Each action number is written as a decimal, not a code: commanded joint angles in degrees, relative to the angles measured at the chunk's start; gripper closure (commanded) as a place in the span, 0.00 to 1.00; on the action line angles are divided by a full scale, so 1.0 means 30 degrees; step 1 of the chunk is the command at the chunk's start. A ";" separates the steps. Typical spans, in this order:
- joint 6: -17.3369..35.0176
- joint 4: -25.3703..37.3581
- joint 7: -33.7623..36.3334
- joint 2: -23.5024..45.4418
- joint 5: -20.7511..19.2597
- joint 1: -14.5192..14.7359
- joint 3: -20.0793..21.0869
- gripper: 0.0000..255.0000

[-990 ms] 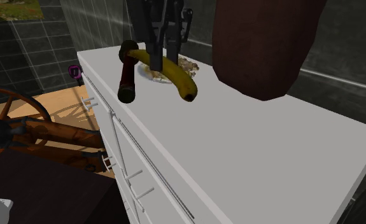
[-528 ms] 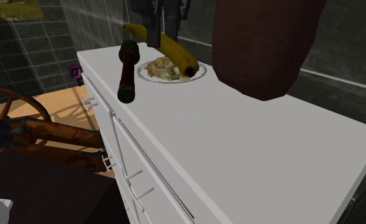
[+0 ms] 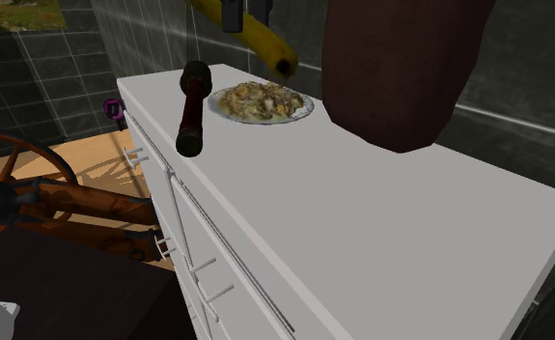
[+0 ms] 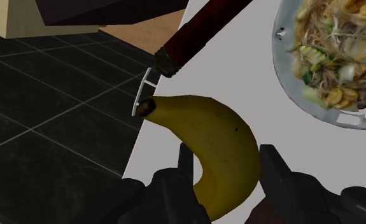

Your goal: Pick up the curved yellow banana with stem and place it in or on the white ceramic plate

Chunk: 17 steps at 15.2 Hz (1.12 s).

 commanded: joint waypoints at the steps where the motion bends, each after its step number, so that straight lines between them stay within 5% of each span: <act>1: -0.0409 0.0849 0.0871 0.0615 -0.0114 0.0446 0.0469 1.00; 11: -0.3300 0.7707 0.5936 0.5808 -0.1897 0.4272 0.2728 1.00; 17: -0.1224 0.4720 0.5987 0.4804 -0.1354 0.3738 0.2637 1.00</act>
